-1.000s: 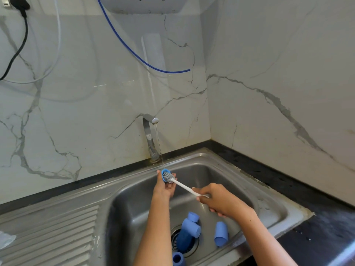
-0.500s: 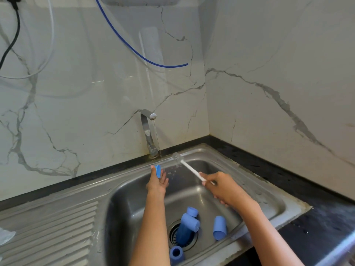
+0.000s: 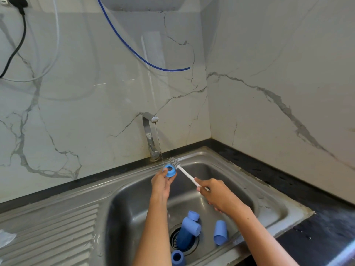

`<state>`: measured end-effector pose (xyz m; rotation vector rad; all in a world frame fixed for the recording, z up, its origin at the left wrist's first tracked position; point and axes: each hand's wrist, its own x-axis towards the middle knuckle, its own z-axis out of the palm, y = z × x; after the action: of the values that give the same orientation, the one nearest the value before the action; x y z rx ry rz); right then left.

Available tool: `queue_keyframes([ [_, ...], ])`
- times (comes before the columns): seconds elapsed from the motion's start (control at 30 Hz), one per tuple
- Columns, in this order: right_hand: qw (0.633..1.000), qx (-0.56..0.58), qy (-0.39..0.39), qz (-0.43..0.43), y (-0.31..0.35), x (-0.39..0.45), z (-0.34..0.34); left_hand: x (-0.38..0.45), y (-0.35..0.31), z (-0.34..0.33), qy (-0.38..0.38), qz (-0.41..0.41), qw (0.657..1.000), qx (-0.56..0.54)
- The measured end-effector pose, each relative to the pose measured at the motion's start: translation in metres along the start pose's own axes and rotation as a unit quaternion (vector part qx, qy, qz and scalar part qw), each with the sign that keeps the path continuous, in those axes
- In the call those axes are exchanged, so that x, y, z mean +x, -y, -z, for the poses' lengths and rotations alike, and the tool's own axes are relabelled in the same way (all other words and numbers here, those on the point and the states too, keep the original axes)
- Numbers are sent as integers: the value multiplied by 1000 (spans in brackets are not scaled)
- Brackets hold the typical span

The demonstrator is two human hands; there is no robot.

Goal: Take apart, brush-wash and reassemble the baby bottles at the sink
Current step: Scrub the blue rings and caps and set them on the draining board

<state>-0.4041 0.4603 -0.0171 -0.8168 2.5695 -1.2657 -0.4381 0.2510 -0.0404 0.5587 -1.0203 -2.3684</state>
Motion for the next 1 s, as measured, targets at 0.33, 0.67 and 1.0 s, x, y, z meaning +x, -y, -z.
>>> queue_keyframes([
  [0.33,999,13,30,-13,-3,-5,0,1,3,0,-112,-68,991,1],
  [0.67,1000,4,6,-4,13,2,-18,-5,9,-3,-66,-36,997,20],
  [1.0,998,39,37,-24,10,-5,-13,-11,2,0,-82,-17,995,-50],
])
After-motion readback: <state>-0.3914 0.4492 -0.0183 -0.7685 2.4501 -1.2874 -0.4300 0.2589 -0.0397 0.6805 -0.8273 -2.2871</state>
